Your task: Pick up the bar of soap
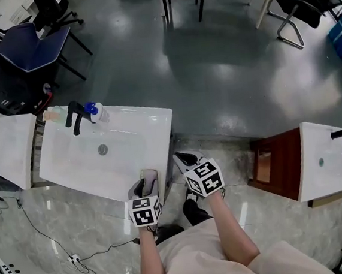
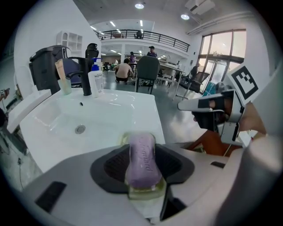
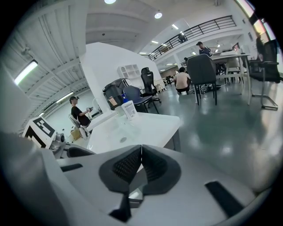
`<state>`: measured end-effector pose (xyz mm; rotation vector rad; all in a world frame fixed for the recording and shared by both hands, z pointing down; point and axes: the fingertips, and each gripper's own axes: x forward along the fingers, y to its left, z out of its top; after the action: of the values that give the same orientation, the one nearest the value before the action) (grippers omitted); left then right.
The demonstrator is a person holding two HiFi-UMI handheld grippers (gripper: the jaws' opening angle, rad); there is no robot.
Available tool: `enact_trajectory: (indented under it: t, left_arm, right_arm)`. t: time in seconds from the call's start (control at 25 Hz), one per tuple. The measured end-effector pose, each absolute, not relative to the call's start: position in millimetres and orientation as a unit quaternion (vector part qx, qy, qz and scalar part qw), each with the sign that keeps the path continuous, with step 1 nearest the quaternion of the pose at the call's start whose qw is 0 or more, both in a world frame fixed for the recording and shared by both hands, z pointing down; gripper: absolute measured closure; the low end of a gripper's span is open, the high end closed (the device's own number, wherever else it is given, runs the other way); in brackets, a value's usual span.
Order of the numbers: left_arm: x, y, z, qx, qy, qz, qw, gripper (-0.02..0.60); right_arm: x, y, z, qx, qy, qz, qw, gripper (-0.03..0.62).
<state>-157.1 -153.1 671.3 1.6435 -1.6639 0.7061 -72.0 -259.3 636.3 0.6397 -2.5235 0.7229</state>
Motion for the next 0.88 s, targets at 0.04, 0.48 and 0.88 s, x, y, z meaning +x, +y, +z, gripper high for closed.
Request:
enact_trajectory:
  t: [0.04, 0.48, 0.88]
  left_arm:
    - [-156, -154, 673, 0.633, -0.636, 0.278, 0.344, 0.396]
    - [-159, -154, 683, 0.61, -0.596, 0.348, 0.388, 0.387]
    - [-159, -155, 689, 0.617, -0.542, 0.403, 0.404, 0.385]
  right_arm:
    - [-72, -260, 636, 0.231, -0.912, 0.261, 0.218, 0.588]
    - [-74, -265, 635, 0.224, -0.912, 0.266, 0.215, 0.588]
    - [-86, -270, 631, 0.219, -0.915, 0.272, 0.203, 0.588]
